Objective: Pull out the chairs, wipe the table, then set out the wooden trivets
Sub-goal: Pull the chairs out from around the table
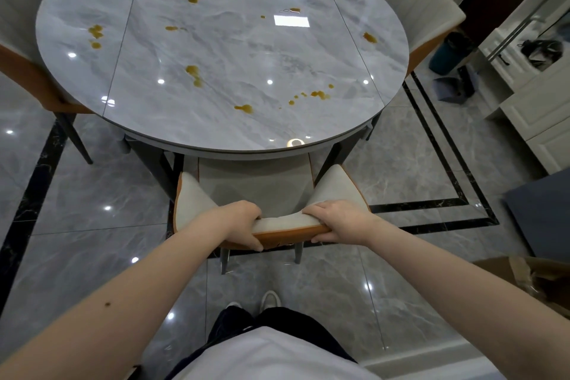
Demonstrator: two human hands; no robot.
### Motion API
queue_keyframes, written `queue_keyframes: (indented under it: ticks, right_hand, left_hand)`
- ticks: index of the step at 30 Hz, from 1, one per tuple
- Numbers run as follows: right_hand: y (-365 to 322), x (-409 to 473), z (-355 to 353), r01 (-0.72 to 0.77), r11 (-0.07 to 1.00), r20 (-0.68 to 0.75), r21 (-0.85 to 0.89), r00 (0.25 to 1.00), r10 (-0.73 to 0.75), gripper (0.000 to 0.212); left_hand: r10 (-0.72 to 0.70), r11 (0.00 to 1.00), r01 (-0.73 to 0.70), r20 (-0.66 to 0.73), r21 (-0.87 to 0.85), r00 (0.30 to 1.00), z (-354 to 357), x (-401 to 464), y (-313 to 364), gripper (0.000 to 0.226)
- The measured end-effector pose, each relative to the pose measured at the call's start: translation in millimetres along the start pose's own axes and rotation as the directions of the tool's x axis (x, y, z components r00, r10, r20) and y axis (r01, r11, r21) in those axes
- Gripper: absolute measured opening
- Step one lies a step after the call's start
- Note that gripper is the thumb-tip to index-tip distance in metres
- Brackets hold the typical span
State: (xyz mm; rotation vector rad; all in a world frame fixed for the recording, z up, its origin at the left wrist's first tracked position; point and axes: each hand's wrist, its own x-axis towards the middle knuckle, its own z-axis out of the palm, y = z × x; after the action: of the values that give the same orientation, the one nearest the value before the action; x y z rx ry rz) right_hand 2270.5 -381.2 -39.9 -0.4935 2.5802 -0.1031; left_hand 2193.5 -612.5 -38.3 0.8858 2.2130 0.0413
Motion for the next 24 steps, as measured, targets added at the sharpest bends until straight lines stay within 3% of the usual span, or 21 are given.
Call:
queue_keyframes:
  ticks: [4, 10, 15, 21, 24]
  right_hand:
    - [10, -24, -17, -0.059, 0.998, -0.034, 0.018, 0.998, 0.059, 0.063]
    - [60, -55, -51, -0.226, 0.969, -0.166, 0.098, 0.957, 0.24, 0.056]
    - [143, -81, -65, -0.368, 0.9, -0.22, 0.233, 0.882, 0.417, 0.054]
    - [280, -139, -65, -0.465, 0.842, -0.225, 0.273, 0.82, 0.526, 0.055]
    - [314, -152, -71, -0.47, 0.833, -0.24, 0.292, 0.807, 0.539, 0.055]
  left_hand:
    - [0.113, 0.985, -0.113, -0.001, -0.132, 0.994, -20, 14, 13, 0.069]
    - [0.194, 0.969, -0.214, -0.152, -0.127, 0.969, -70, 44, 60, 0.058]
    - [0.252, 0.962, -0.271, -0.264, -0.034, 0.931, -116, 97, 126, 0.048]
    - [0.252, 0.956, -0.286, -0.333, -0.057, 0.909, -162, 203, 245, 0.051]
    - [0.22, 0.952, -0.282, -0.372, -0.121, 0.902, -176, 226, 275, 0.052]
